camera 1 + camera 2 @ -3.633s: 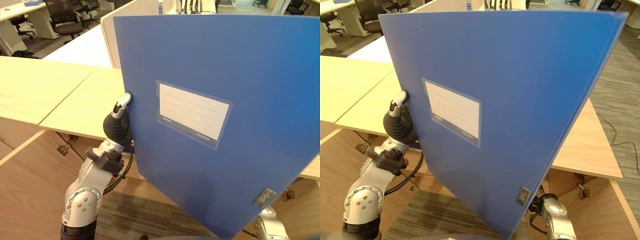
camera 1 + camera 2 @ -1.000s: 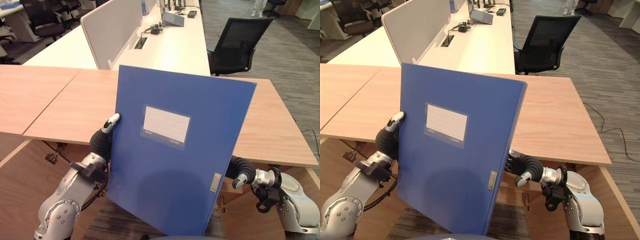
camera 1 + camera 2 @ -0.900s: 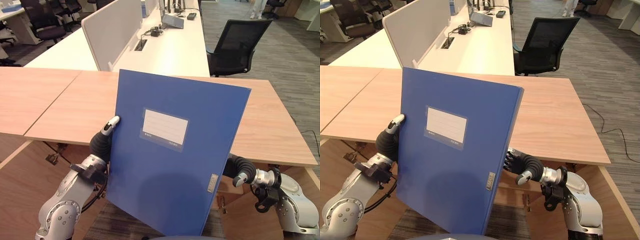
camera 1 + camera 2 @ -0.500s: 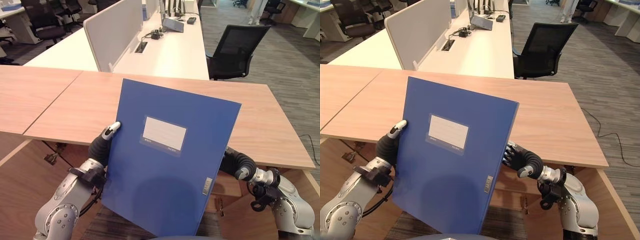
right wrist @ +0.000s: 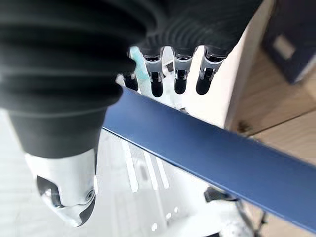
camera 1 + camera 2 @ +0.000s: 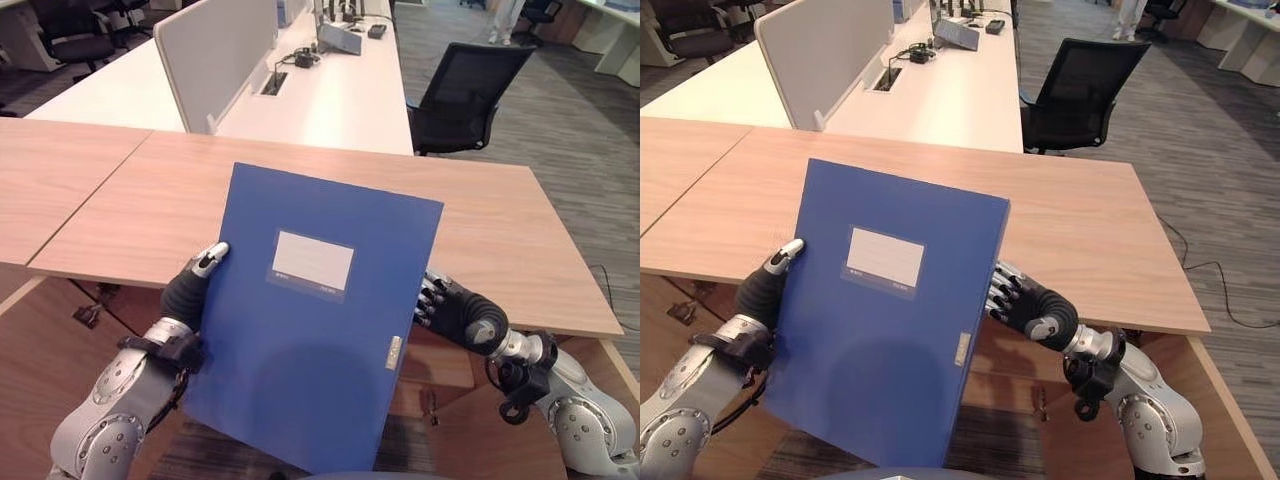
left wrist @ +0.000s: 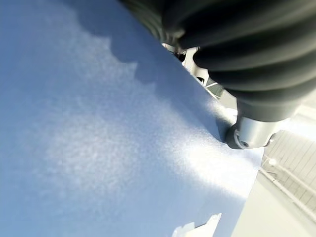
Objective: Put the empty folder in the office cabinet
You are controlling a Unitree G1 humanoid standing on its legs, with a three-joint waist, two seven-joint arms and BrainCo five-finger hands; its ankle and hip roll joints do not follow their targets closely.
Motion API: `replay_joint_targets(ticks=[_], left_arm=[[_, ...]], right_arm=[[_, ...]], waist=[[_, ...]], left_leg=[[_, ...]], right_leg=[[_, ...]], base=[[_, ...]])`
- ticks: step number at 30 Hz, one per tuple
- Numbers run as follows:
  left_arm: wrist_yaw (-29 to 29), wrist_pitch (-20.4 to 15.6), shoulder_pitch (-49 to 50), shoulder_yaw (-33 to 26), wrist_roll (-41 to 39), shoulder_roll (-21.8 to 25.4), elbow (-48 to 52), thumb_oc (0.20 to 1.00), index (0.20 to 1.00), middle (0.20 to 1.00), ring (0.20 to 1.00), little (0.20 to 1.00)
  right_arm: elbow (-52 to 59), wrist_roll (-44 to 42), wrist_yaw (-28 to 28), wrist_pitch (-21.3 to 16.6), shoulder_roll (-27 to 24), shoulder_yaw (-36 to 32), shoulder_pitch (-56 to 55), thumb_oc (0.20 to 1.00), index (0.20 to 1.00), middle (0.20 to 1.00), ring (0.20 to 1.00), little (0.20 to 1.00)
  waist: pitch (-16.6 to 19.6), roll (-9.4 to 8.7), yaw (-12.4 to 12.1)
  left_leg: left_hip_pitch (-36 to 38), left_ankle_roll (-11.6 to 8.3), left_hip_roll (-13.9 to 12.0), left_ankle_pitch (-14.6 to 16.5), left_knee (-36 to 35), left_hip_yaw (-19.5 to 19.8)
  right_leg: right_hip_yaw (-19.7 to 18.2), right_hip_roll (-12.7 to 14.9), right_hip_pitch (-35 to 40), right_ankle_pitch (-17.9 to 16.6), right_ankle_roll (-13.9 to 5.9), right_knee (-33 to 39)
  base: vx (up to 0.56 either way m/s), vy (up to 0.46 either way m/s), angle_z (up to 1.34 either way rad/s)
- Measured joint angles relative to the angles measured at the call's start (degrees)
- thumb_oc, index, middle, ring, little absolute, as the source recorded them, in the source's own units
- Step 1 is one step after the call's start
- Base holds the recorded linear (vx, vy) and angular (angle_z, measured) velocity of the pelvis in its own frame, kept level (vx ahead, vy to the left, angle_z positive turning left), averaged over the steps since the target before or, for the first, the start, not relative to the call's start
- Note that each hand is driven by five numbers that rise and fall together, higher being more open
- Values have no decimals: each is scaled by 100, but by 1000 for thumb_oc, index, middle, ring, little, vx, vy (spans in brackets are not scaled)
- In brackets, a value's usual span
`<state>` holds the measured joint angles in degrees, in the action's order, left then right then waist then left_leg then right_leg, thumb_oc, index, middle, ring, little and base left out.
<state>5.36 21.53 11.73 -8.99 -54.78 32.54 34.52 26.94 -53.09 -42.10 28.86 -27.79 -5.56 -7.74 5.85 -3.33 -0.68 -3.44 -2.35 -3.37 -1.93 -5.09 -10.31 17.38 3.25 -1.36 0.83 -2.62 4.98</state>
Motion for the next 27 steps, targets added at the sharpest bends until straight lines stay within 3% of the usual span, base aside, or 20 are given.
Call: replay_joint_targets(ticks=[5,12,21,27], left_arm=[[547,-103,-41,241,319,449,208,200,200,200,200,200],[1028,-186,-338,518,458,542,542,200,200,200,200,200],[1420,-195,-721,680,922,228,611,200,200,200,200,200],[1452,-195,-694,643,1370,-214,286,200,200,200,200,200]], right_arm=[[-9,-160,601,-153,-632,665,-2,1000,1000,1000,1000,1000],[-55,-192,1137,-264,-1232,1322,167,1000,1000,1000,1000,1000],[-694,-208,2264,-374,-1158,2773,1326,1000,1000,1000,1000,1000],[-957,-440,2731,-428,-755,3098,1537,1000,1000,1000,1000,1000]], waist=[[-11,16,27],[-12,18,38],[-31,46,25],[-33,61,58]], left_leg=[[2,0,-4,0,0,-60],[4,0,-7,0,0,-104],[17,1,-15,0,0,-175],[60,9,-16,-6,0,-205]], right_leg=[[-76,-2,-15,-27,4,0],[-118,-4,-48,-48,6,0],[-186,-8,-52,-81,10,0],[-233,-8,-49,-103,5,3]], base=[[-1,1,-8],[1,1,-2],[4,6,-4],[-2,3,-3]])
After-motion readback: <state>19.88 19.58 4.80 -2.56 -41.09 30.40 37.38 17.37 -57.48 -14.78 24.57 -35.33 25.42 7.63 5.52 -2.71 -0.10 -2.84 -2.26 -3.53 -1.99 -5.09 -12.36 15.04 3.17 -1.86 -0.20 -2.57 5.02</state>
